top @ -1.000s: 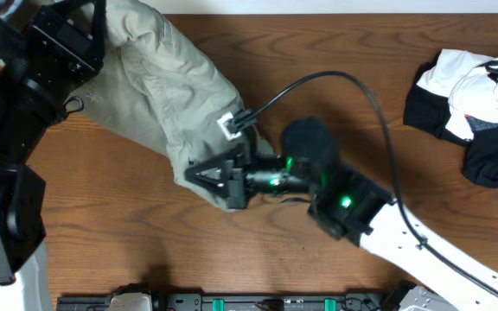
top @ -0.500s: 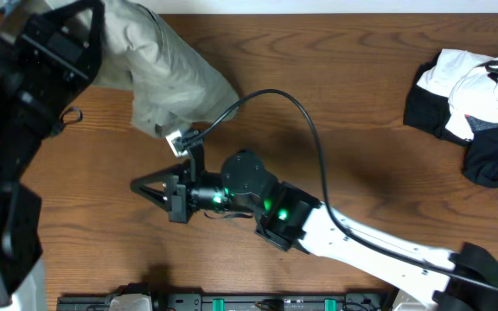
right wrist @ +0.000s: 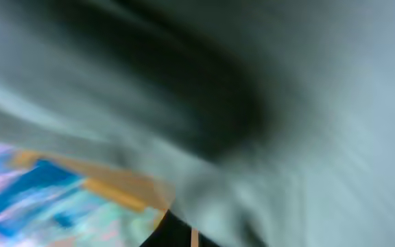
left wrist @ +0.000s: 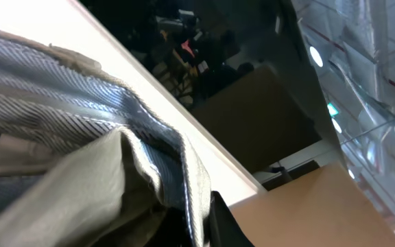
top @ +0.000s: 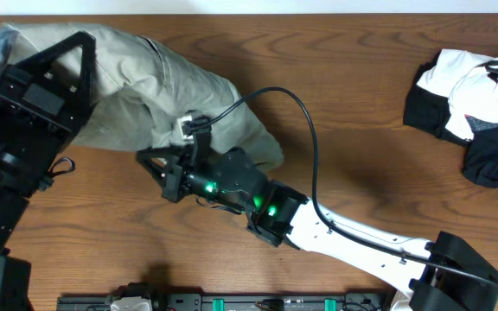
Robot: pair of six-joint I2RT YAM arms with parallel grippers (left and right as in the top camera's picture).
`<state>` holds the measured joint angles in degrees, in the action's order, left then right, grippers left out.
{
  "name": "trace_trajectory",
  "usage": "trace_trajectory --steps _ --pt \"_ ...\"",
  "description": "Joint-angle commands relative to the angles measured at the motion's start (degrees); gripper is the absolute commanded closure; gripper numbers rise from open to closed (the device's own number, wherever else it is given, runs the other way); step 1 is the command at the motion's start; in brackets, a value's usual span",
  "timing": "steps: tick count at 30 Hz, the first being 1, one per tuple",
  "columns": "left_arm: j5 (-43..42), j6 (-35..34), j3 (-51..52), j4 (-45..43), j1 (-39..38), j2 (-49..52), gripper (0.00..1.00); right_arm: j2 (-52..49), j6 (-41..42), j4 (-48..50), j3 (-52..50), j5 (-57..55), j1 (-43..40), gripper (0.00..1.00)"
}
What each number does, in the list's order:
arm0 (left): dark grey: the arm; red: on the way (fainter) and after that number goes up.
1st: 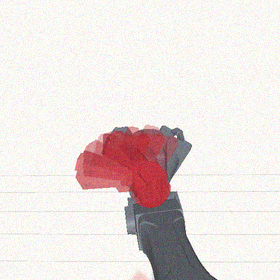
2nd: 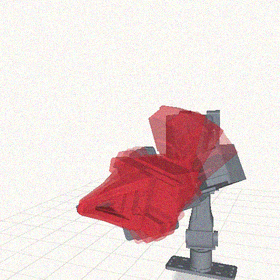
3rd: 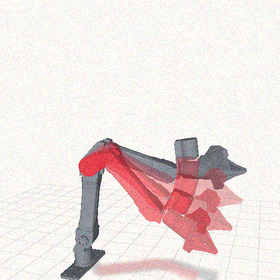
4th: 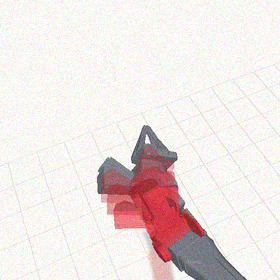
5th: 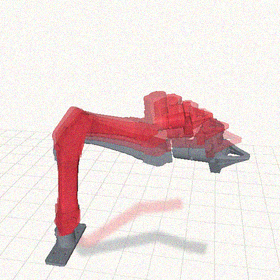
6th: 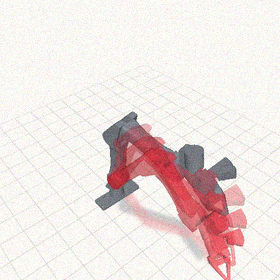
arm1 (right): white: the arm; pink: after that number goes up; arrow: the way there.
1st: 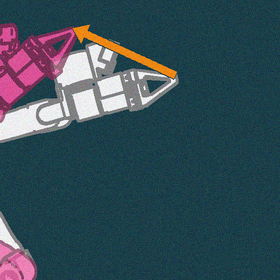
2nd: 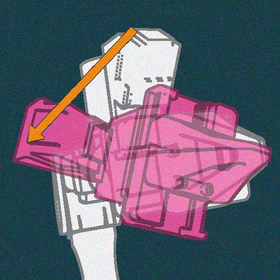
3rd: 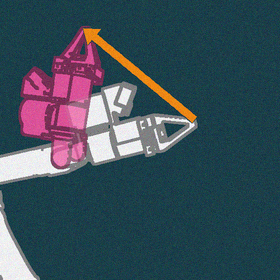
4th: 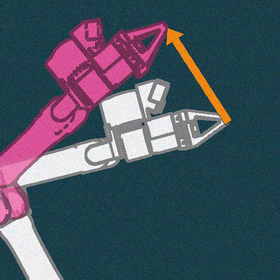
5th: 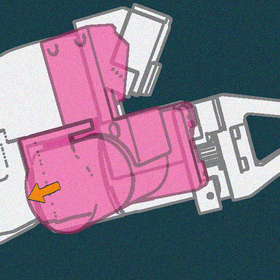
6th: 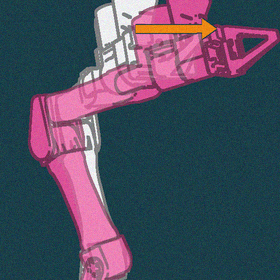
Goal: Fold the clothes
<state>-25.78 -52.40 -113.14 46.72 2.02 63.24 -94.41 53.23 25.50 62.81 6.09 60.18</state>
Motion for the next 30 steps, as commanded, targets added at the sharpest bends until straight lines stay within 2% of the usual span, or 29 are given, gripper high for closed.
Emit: trace_trajectory --steps 1,5,12,22,27,30 --pt "-1.64 -0.87 -1.62 -0.96 -0.24 -1.42 0.94 -0.94 -0.55 -6.01 0.24 -9.57 -3.45 0.96" --pt "-1.07 0.61 -1.99 -1.4 -0.22 -3.32 0.94 -1.18 -0.66 -12.57 0.24 -9.6 -8.07 0.99" --pt "2.47 3.06 -2.67 -0.55 -0.22 -5.51 0.94 -1.07 -5.77 -19.17 0.24 -7.96 -15.82 0.97" --pt "-2.23 3.93 -2.75 3.02 -0.24 -7.04 0.94 -1.01 -8.9 -21.94 0.24 1.03 -25.18 0.95" --pt "0.87 5.68 -2.75 4.17 -0.22 -6.12 0.94 0.31 -10.38 -25.35 0.24 2.32 -29.31 0.94" --pt "5.73 7.72 -2.75 4.17 -0.22 -4.9 0.94 2.25 -10.69 -30.38 0.24 2.36 -33.18 0.94"
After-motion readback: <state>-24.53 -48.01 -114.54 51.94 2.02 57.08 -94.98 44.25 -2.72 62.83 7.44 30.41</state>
